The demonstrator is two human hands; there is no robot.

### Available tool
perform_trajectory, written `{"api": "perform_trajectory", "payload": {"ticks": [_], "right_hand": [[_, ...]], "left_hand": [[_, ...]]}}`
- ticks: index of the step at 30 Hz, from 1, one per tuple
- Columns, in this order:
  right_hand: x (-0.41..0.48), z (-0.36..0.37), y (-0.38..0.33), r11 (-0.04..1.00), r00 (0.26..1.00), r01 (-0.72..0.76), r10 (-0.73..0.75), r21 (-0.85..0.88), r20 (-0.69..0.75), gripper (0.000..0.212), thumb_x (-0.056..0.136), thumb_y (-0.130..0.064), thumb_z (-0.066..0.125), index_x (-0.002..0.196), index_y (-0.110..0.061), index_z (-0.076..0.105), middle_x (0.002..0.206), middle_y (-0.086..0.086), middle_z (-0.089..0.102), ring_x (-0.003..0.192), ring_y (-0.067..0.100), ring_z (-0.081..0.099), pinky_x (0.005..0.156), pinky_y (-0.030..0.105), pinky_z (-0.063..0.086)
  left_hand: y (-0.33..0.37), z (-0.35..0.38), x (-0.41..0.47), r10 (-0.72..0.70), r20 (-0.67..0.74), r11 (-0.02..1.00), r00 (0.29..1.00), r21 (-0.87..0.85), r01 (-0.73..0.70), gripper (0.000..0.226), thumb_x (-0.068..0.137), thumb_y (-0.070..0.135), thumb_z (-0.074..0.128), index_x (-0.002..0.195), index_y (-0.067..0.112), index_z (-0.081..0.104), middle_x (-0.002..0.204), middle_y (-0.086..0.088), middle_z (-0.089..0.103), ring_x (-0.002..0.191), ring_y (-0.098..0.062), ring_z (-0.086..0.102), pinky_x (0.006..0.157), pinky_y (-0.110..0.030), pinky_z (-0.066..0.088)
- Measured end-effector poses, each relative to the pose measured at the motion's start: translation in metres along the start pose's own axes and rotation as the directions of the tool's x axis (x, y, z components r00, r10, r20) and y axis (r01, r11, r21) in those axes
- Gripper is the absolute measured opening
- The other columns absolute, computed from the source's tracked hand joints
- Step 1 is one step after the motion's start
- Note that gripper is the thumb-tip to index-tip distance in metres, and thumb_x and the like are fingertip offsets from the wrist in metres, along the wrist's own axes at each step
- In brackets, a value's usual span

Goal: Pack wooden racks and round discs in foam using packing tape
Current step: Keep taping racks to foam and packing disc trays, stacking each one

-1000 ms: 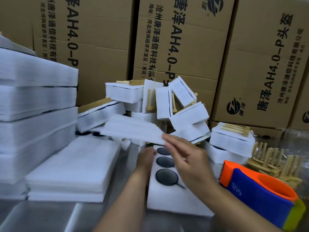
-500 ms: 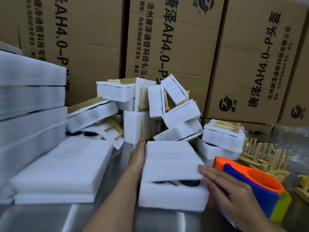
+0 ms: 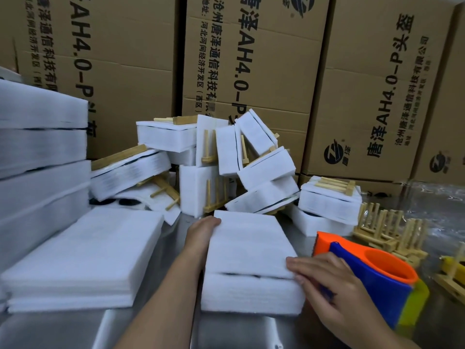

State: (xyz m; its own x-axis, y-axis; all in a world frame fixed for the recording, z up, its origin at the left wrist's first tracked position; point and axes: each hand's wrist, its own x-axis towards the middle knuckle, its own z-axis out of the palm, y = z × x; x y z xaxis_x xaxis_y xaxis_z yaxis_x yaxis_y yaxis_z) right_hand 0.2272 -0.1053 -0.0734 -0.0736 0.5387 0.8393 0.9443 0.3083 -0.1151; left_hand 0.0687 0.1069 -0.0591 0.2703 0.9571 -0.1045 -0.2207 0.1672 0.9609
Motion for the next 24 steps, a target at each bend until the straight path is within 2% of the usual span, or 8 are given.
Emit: {"api": "perform_trajectory", "payload": {"ticks": [5,8,10,13,17,20,22,24], "right_hand": [[0.004,-0.009,-0.001,0.999,1.0,-0.026,0.026,0.022,0.004,0.017,0.081,-0.022,0.066,0.096,-0.025,0.075,0.103,-0.025,0.067,0.091,0.0,0.056,0.08,0.025,0.042],[0.012,-0.024,0.006,0.995,0.986,-0.097,0.099,0.024,-0.134,0.015,0.085,-0.02,0.061,0.09,-0.02,0.075,0.097,-0.017,0.069,0.09,0.005,0.059,0.084,0.022,0.041],[0.016,-0.037,0.016,0.972,0.946,-0.221,0.234,0.082,-0.226,0.017,0.088,-0.015,0.059,0.09,-0.024,0.073,0.096,-0.016,0.068,0.093,0.003,0.059,0.086,0.01,0.037],[0.024,-0.059,0.04,0.85,0.815,-0.465,0.52,0.249,-0.255,0.025,0.095,-0.015,0.054,0.093,-0.037,0.066,0.1,-0.02,0.064,0.096,-0.006,0.056,0.081,0.013,0.041],[0.039,-0.098,0.093,0.538,0.533,-0.821,0.842,0.193,-0.08,0.015,0.093,-0.022,0.056,0.101,-0.029,0.067,0.104,-0.003,0.062,0.094,0.016,0.055,0.073,0.034,0.043],[0.04,-0.117,0.122,0.407,0.406,-0.913,0.909,0.018,0.096,0.011,0.09,-0.018,0.061,0.094,-0.025,0.067,0.09,-0.004,0.061,0.078,0.019,0.056,0.061,0.031,0.045],[0.032,-0.113,0.132,0.358,0.336,-0.928,0.925,-0.108,0.176,0.01,0.09,-0.014,0.062,0.094,-0.02,0.069,0.087,-0.001,0.063,0.076,0.02,0.058,0.051,0.027,0.047],[0.017,-0.102,0.138,0.292,0.26,-0.948,0.94,-0.126,0.221,0.012,0.091,-0.018,0.061,0.092,-0.011,0.071,0.088,0.008,0.067,0.083,0.026,0.062,0.065,0.033,0.053]], "left_hand": [[-0.002,-0.001,0.001,0.037,-0.007,0.999,0.999,0.022,-0.037,0.012,0.085,0.02,0.063,0.097,0.018,0.065,0.096,-0.004,0.065,0.092,-0.025,0.061,0.076,-0.032,0.048],[-0.002,-0.001,0.004,0.045,-0.009,0.998,0.999,0.034,-0.044,0.007,0.085,0.019,0.064,0.091,0.018,0.065,0.099,-0.006,0.064,0.096,-0.027,0.06,0.087,-0.037,0.048],[-0.002,0.0,0.006,0.044,-0.02,0.997,0.999,0.061,-0.042,0.006,0.085,0.019,0.064,0.09,0.016,0.065,0.095,-0.006,0.064,0.09,-0.025,0.06,0.079,-0.034,0.048],[-0.001,0.001,0.009,0.051,-0.04,0.994,0.998,0.101,-0.047,0.006,0.085,0.02,0.064,0.081,0.015,0.064,0.085,-0.004,0.062,0.076,-0.019,0.058,0.061,-0.028,0.042],[0.0,0.003,0.01,0.051,-0.048,0.992,0.998,0.12,-0.044,0.007,0.085,0.02,0.064,0.088,0.013,0.062,0.082,-0.003,0.06,0.072,-0.017,0.056,0.055,-0.028,0.038],[0.001,0.004,0.01,0.05,-0.065,0.991,0.997,0.13,-0.041,0.01,0.085,0.019,0.063,0.09,0.011,0.062,0.085,-0.006,0.06,0.072,-0.018,0.055,0.058,-0.028,0.038],[0.001,0.004,0.009,0.039,-0.07,0.992,0.997,0.123,-0.031,0.014,0.084,0.019,0.064,0.094,0.01,0.062,0.094,-0.01,0.061,0.082,-0.024,0.057,0.071,-0.029,0.042],[0.002,0.005,0.007,0.03,-0.072,0.993,0.997,0.112,-0.022,0.017,0.084,0.019,0.064,0.097,0.009,0.062,0.098,-0.012,0.06,0.088,-0.027,0.057,0.076,-0.031,0.041]]}}
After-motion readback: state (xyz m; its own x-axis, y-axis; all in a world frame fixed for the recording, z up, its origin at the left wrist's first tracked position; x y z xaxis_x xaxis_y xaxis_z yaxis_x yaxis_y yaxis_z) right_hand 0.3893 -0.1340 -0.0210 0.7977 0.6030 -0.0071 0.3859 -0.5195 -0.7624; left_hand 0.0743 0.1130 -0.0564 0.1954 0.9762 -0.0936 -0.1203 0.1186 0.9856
